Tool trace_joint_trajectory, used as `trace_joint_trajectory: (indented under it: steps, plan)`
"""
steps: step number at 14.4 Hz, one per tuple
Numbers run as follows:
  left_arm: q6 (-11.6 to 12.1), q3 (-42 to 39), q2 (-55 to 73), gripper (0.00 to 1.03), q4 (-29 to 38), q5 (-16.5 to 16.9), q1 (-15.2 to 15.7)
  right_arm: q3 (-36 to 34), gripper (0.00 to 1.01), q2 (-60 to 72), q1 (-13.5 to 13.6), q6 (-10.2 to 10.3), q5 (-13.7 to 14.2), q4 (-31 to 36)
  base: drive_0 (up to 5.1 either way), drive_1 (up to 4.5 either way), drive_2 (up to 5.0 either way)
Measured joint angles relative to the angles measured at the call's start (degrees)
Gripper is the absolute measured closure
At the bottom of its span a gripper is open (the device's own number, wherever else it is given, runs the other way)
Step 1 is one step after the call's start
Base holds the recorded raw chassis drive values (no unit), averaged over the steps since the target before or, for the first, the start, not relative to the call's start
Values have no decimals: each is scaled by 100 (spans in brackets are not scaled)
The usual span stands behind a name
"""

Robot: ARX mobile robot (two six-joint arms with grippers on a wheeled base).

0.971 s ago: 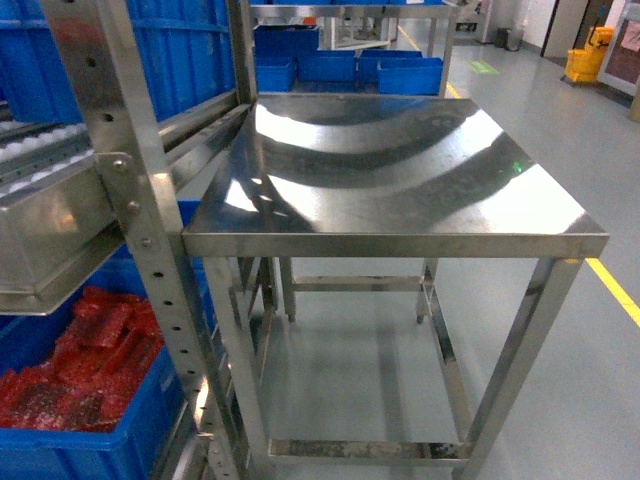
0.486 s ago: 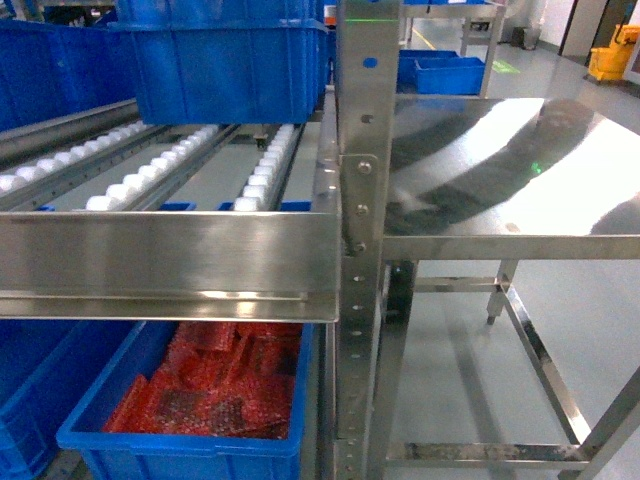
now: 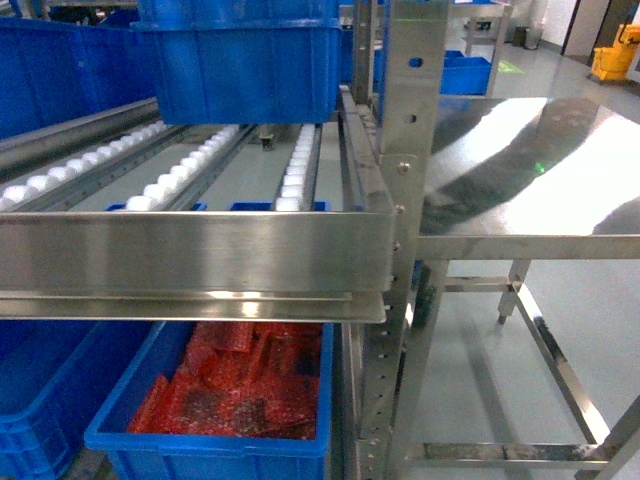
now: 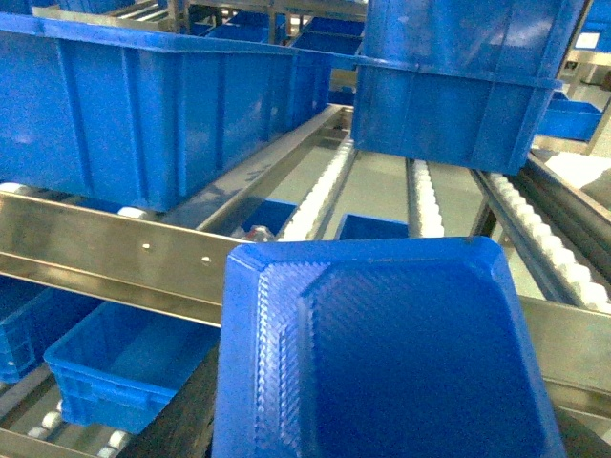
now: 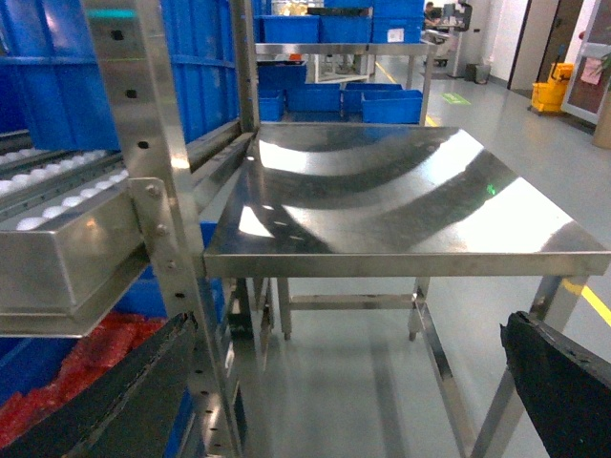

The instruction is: Pick blue part to blue bin on bottom shelf

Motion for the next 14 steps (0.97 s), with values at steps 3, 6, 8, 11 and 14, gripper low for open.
trace_joint_trajectory:
  steps: [3,6,8,11,14]
  plan:
    - [2,0,2,60,9,0,0,0,3,0,0,0,0,7,-497,243,243]
    - [2,0,4,60,2,0,0,0,3,0,0,0,7,-2,-501,240,240]
    - [0,0,4,60,4,-2,0,0,3,0,0,0,2,7,-494,247,247]
    - [0,0,4,60,15,-4,0,0,3,0,0,0,0,-2,-498,243,243]
    - [0,0,4,60,11,-9,0,0,3,0,0,0,0,9,-498,243,243]
